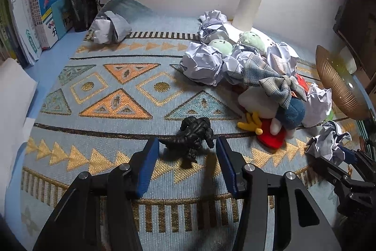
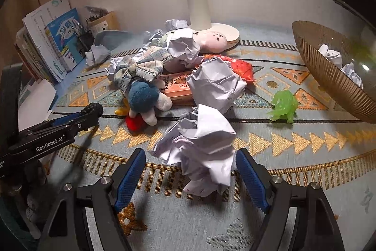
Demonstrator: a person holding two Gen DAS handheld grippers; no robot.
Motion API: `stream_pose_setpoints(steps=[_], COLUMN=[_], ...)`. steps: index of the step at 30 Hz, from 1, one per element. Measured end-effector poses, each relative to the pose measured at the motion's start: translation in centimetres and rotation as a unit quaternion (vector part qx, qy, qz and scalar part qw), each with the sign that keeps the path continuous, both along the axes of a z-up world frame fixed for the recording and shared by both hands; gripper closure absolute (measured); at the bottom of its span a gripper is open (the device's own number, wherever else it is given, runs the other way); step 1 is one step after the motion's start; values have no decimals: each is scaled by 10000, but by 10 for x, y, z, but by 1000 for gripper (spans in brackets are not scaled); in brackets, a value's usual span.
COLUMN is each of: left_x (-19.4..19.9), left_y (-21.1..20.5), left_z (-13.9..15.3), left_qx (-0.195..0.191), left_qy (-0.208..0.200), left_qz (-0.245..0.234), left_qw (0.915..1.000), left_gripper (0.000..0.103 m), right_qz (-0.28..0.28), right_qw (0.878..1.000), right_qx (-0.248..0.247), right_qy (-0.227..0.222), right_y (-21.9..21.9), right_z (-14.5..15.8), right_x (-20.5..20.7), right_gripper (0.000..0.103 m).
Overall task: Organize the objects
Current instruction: 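Grasp the black toy figure with the left gripper while the right grasps a paper ball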
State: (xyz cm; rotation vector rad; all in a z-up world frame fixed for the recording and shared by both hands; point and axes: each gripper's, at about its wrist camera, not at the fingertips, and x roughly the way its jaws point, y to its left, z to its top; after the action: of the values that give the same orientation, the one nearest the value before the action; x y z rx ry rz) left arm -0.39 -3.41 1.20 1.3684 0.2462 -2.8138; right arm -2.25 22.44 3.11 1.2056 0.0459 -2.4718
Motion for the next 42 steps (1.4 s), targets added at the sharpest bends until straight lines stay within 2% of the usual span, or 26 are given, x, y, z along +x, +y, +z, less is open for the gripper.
stream_pose_setpoints(steps=[4, 20, 42], left_x=[-2, 0, 1], left_y=[4, 8, 6], left_z=[-1, -1, -2], left_qx=[-91, -202, -144], left_qy=[-1, 21, 22], left_qz=[5, -13, 29], left_qw=[10000, 9998, 9999], left_gripper=[56, 50, 43], right_qz=[-27, -63, -71], right_qw=[10000, 10000, 9999], right_qx=[57, 73, 2], right_qy=[36, -11, -93], right_y=[-2, -2, 0], right_z=[0, -2, -5], right_x=[0, 0, -2], right_gripper=[37, 37, 34])
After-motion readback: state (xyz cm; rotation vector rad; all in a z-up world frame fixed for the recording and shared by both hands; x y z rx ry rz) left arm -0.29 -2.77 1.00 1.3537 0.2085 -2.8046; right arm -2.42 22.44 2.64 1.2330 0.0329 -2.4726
